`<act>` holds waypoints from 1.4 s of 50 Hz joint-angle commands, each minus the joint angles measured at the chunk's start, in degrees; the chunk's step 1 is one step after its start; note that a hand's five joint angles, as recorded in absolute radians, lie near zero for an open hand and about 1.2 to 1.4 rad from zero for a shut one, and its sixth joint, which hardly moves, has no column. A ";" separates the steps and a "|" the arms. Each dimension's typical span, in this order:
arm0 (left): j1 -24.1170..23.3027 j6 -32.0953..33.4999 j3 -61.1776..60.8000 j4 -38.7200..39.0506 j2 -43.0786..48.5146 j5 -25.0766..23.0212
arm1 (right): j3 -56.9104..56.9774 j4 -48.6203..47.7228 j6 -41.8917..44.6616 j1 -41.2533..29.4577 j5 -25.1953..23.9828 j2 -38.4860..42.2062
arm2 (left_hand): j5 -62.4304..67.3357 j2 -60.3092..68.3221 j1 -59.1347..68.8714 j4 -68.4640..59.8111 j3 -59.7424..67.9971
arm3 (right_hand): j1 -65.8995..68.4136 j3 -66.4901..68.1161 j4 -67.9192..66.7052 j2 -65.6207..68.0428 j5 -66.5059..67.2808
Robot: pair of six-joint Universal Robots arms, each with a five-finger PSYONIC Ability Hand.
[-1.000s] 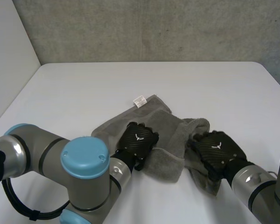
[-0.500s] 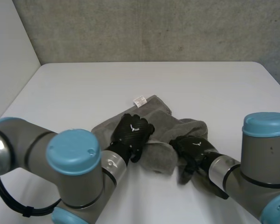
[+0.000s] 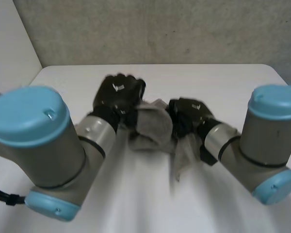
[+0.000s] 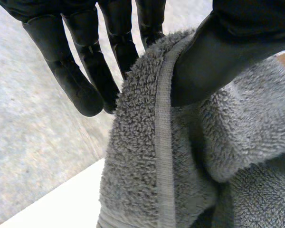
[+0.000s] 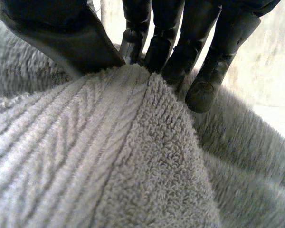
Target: Fold the towel.
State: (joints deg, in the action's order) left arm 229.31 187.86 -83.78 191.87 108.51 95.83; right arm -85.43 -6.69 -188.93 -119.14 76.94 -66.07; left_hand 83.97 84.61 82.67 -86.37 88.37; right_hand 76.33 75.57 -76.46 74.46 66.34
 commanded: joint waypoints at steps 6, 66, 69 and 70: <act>2.72 -8.47 6.00 -3.08 -12.71 -0.03 | 17.57 12.84 18.16 5.41 0.06 -10.22 | -13.97 -4.61 -2.67 6.37 -8.37 | 3.67 4.43 -3.54 5.54 3.66; 13.09 -9.61 -10.70 1.93 0.56 -0.55 | -27.51 4.66 28.00 10.86 -5.66 -11.27 | -13.97 -4.61 -2.67 6.37 -8.37 | -62.04 -61.28 62.17 -60.17 -62.05; 13.53 -9.70 -10.70 1.93 1.35 -0.64 | -28.57 3.17 28.09 11.21 -5.57 -11.10 | -13.97 -4.61 -2.67 6.37 -8.37 | -60.19 -59.43 60.32 -58.32 -60.20; 13.53 -9.70 -10.79 1.93 1.79 -0.64 | -28.92 2.04 28.09 11.30 -5.40 -10.92 | -13.97 -4.61 -2.67 6.37 -8.37 | -59.02 -58.26 59.16 -57.15 -59.03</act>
State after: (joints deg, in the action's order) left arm 241.77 178.22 -94.57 193.99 108.87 95.26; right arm -112.82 -1.97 -161.12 -108.42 71.33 -77.28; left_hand 84.43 85.40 83.10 -86.37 88.60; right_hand 14.35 14.47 -14.91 14.75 3.81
